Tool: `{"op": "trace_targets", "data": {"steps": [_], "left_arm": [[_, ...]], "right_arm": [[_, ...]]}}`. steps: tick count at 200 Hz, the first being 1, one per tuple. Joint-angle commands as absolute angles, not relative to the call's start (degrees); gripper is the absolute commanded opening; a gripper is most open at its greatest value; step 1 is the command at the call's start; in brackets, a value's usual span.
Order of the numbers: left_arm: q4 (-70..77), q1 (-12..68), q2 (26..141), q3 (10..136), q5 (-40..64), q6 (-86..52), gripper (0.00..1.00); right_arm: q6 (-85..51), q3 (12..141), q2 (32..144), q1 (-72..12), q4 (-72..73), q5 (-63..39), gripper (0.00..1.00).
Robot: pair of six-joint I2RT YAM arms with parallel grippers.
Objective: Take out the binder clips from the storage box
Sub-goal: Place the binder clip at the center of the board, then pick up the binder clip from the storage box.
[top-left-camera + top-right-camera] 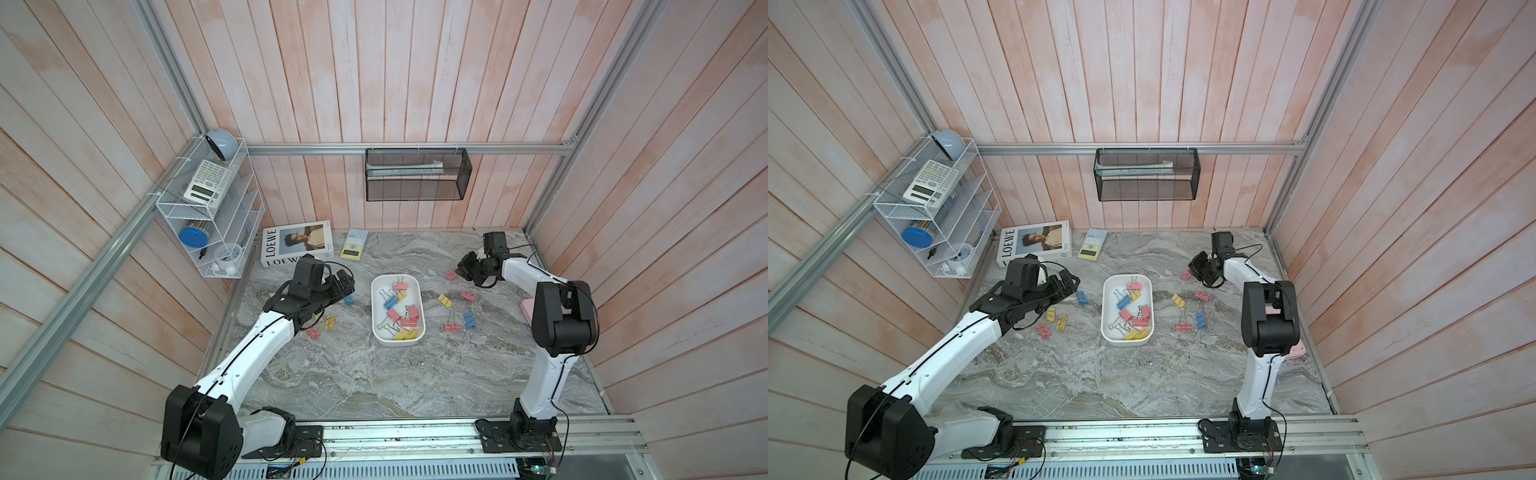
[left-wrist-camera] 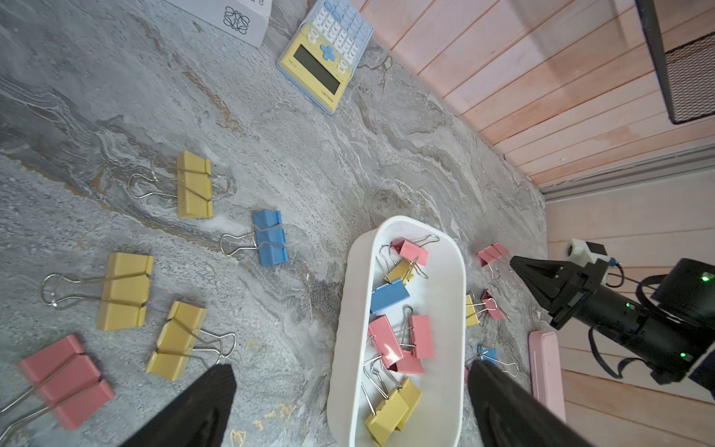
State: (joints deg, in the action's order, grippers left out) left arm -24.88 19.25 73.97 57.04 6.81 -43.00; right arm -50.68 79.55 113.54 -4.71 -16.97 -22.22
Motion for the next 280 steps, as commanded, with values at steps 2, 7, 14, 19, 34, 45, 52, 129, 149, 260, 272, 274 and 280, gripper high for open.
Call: {"op": "trace_targets", "data": {"steps": [2,7,14,19,34,45,52,129,149,260,272,274,280], "left_arm": [[-25.76,20.9,76.93,59.8,6.83,-41.68,1.0],[-25.91,21.34,77.72,60.35,6.91,-41.44,1.0],[-26.09,21.89,78.77,61.07,6.94,-40.8,0.99],[-26.19,22.28,79.55,61.69,6.87,-40.32,0.99],[-26.53,23.6,82.0,63.5,7.08,-38.1,0.94],[-27.67,24.86,84.13,65.33,6.23,-36.14,0.91],[-28.61,25.71,85.7,66.81,5.49,-34.99,0.87],[-27.68,29.65,100.81,77.17,6.85,-31.35,0.52],[-26.01,29.7,104.81,79.5,8.86,-30.77,0.45],[-24.72,29.2,120.97,91.25,13.42,-27.13,0.35],[-24.45,29.18,121.74,91.66,13.88,-27.12,0.35],[-24.39,29.14,121.8,91.76,14.0,-27.13,0.35],[-24.2,29.18,122.13,91.93,14.43,-27.19,0.34]], "right_arm": [[-49.61,77.85,113.68,-3.73,-15.05,-23.82,0.21],[-49.32,77.55,113.33,-3.59,-15.32,-23.68,0.25],[-48.75,77.15,112.55,-3.49,-15.7,-23.45,0.3],[-48.26,76.88,111.83,-3.35,-16.2,-23.16,0.33],[-46.99,75.93,109.47,-3.05,-17.61,-22.43,0.42],[-45.92,75.11,107.25,-2.95,-18.42,-22.06,0.46],[-45.35,74.56,105.76,-2.99,-18.88,-21.83,0.49],[-40.75,66.34,86.22,-3.28,-24.97,-20.49,0.98],[-39.87,64.68,81.57,-4.05,-27.14,-19.56,0.98],[-38.77,62.12,73.13,-9.42,-32.5,-17.71,0.98],[-38.53,62.52,73.14,-9.43,-32.84,-17.56,0.98],[-38.51,62.61,73.15,-9.41,-32.91,-17.51,0.98],[-38.37,62.74,73.21,-9.4,-33.21,-17.45,0.98]]}}
